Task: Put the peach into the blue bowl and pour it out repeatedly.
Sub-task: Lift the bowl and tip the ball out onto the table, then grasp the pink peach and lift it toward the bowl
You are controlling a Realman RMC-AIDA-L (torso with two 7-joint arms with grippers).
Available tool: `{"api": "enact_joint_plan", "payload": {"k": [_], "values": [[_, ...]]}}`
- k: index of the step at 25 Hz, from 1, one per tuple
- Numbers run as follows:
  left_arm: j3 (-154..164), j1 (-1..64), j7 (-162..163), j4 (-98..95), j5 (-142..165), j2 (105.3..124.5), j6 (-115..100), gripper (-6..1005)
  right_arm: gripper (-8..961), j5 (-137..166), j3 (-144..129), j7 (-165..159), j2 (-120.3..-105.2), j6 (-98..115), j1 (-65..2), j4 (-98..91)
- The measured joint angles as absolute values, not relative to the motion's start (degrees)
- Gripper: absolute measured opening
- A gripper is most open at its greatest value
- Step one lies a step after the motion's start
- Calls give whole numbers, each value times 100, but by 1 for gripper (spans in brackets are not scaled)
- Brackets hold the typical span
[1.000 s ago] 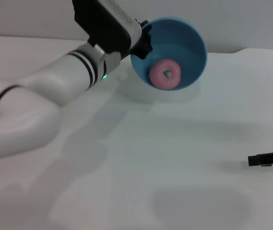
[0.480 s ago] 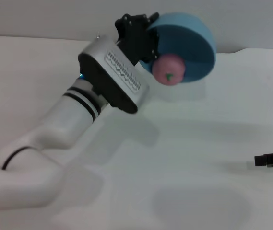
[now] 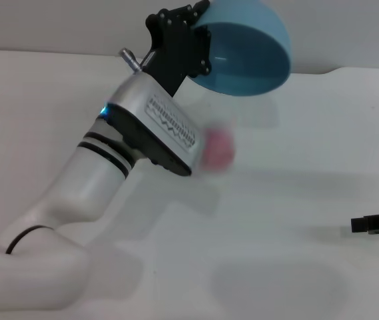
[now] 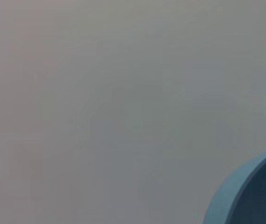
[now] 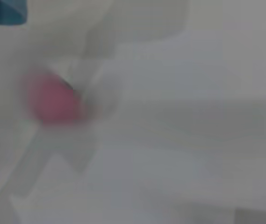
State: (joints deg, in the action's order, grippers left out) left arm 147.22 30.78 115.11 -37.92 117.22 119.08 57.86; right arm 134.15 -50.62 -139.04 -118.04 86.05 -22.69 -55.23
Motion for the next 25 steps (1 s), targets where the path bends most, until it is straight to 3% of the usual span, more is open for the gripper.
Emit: {"api": "enact_joint_plan", "payload": {"k": [12,17,25], "values": [[14356,3106,10949,-4337,10594,11907,5226,0,488,13381,-5141,-13746,-11836,8584,-2374,-5554],[13100,3020,10694,-4827,10025,11859,3719,-1,488,13371,-5234,-13737,-11840,8563,-2586,-5570],[9859,2963,10102,-5027,9208,11776,-616,-1,488,13359,-5663,-13733,-11853,8427,-3133,-5580]]}}
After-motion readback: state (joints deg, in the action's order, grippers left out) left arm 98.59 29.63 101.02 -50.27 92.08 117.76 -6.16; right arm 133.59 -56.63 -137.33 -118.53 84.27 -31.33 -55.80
